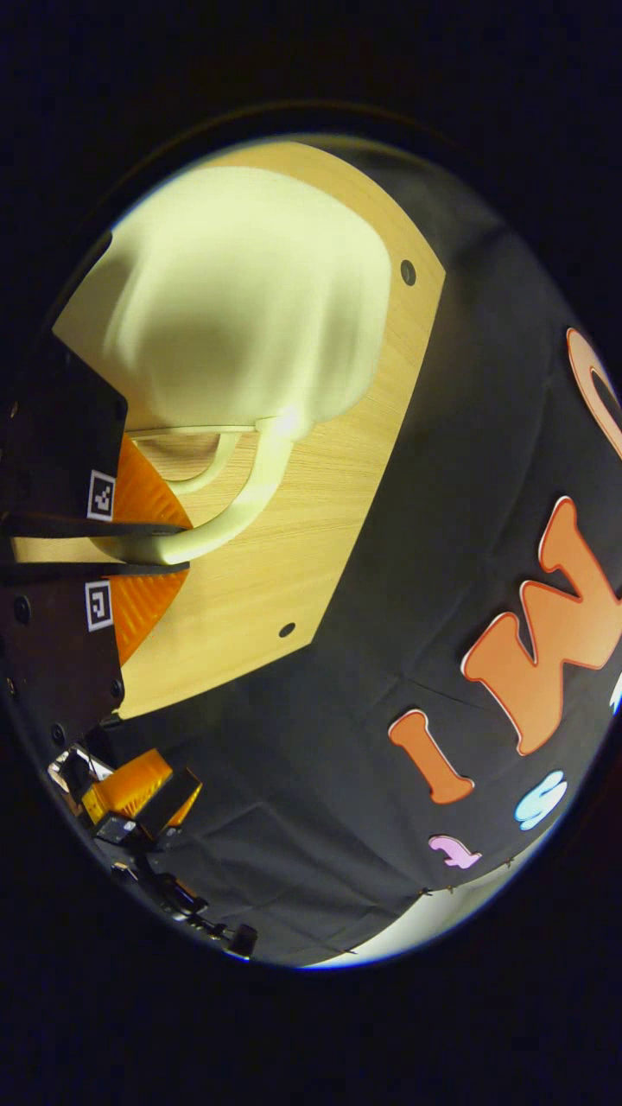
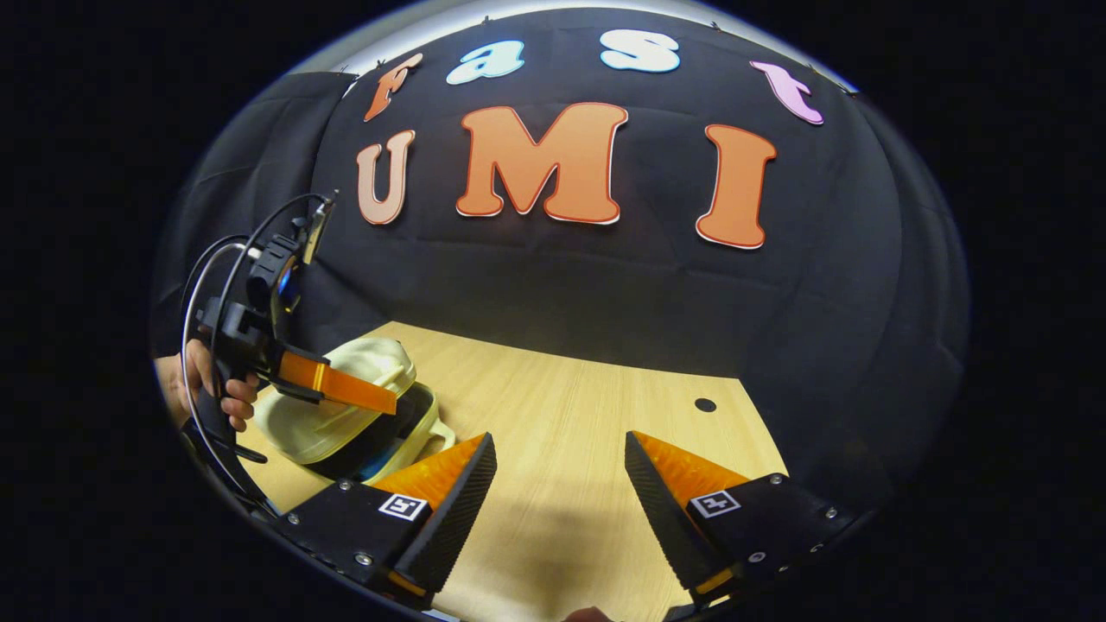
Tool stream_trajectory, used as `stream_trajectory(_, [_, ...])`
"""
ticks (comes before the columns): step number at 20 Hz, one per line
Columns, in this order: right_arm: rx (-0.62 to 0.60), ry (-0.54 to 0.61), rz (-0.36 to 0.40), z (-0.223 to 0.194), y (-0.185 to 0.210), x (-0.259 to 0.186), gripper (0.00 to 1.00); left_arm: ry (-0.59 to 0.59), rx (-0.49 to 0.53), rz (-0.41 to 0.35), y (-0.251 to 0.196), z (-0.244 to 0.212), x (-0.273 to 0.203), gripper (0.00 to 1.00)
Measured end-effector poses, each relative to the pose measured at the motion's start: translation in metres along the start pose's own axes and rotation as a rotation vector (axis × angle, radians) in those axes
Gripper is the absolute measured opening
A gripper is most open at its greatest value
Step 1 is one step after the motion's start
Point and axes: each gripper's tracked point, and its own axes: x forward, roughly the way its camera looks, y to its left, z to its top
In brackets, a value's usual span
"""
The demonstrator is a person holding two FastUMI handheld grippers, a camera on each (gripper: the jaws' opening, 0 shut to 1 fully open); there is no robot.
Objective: First open the suitcase, pack the skin care products into it, and then close the suitcase.
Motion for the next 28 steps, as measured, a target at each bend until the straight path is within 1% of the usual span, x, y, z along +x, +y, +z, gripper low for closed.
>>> stream_trajectory(4, [0.001, 0.004, -0.002, -0.01, -0.022, -0.008, 0.95, 0.062, 0.061, 0.115, 0.014, -0.034, 0.037, 0.11])
stream_trajectory(5, [0.0, 0.004, -0.003, -0.012, -0.028, -0.009, 0.95, 0.086, 0.072, 0.141, 0.015, -0.042, 0.044, 0.1])
stream_trajectory(6, [-0.002, 0.002, -0.003, -0.013, -0.032, -0.009, 0.95, 0.097, 0.087, 0.165, 0.015, -0.052, 0.051, 0.14])
stream_trajectory(8, [-0.012, 0.002, -0.005, -0.015, -0.04, -0.011, 0.95, 0.139, 0.131, 0.221, 0.019, -0.07, 0.058, 0.17])
stream_trajectory(9, [-0.016, 0.0, -0.002, -0.016, -0.043, -0.01, 0.95, 0.133, 0.16, 0.231, 0.017, -0.073, 0.059, 0.17])
stream_trajectory(10, [-0.021, -0.004, -0.003, -0.015, -0.047, -0.01, 0.95, 0.125, 0.186, 0.222, 0.008, -0.072, 0.054, 0.19])
stream_trajectory(12, [-0.028, -0.014, -0.001, -0.013, -0.052, -0.01, 0.95, 0.109, 0.265, 0.233, -0.001, -0.066, 0.049, 0.55])
stream_trajectory(13, [-0.028, -0.022, 0.0, -0.011, -0.053, -0.01, 0.95, 0.086, 0.296, 0.23, -0.008, -0.062, 0.044, 0.58])
stream_trajectory(14, [-0.028, -0.034, -0.004, -0.006, -0.055, -0.009, 0.95, 0.064, 0.313, 0.219, -0.018, -0.054, 0.04, 0.57])
stream_trajectory(15, [-0.029, -0.045, -0.007, -0.003, -0.057, -0.009, 0.95, 0.03, 0.328, 0.201, -0.032, -0.045, 0.035, 0.66])
stream_trajectory(16, [-0.031, -0.057, -0.004, 0.001, -0.055, -0.008, 0.95, -0.017, 0.354, 0.213, -0.042, -0.033, 0.03, 0.82])
stream_trajectory(17, [-0.032, -0.07, -0.005, 0.006, -0.055, -0.008, 0.95, -0.07, 0.385, 0.228, -0.052, -0.018, 0.021, 0.92])
stream_trajectory(19, [-0.028, -0.099, 0.0, 0.018, -0.052, -0.007, 0.95, -0.172, 0.439, 0.262, -0.071, 0.012, 0.003, 0.92])
stream_trajectory(20, [-0.026, -0.118, 0.003, 0.025, -0.05, -0.008, 0.95, -0.224, 0.458, 0.268, -0.082, 0.027, -0.008, 0.94])
stream_trajectory(21, [-0.026, -0.141, 0.005, 0.032, -0.047, -0.009, 0.95, -0.288, 0.465, 0.279, -0.086, 0.021, -0.002, 0.95])
stream_trajectory(22, [-0.031, -0.169, 0.005, 0.042, -0.046, -0.01, 0.95, -0.338, 0.471, 0.269, -0.097, 0.035, -0.008, 0.97])
stream_trajectory(23, [-0.041, -0.207, 0.011, 0.052, -0.043, -0.013, 0.95, -0.407, 0.485, 0.276, -0.107, 0.056, -0.024, 0.97])
stream_trajectory(24, [-0.053, -0.245, 0.012, 0.061, -0.041, -0.014, 0.95, -0.473, 0.496, 0.266, -0.115, 0.062, -0.027, 0.96])
stream_trajectory(26, [-0.084, -0.321, 0.004, 0.079, -0.04, -0.019, 0.95, -0.546, 0.505, 0.276, -0.119, 0.066, -0.033, 0.96])
stream_trajectory(28, [-0.099, -0.344, -0.006, 0.084, -0.039, -0.02, 0.95, -0.604, 0.5, 0.277, -0.124, 0.075, -0.035, 0.96])
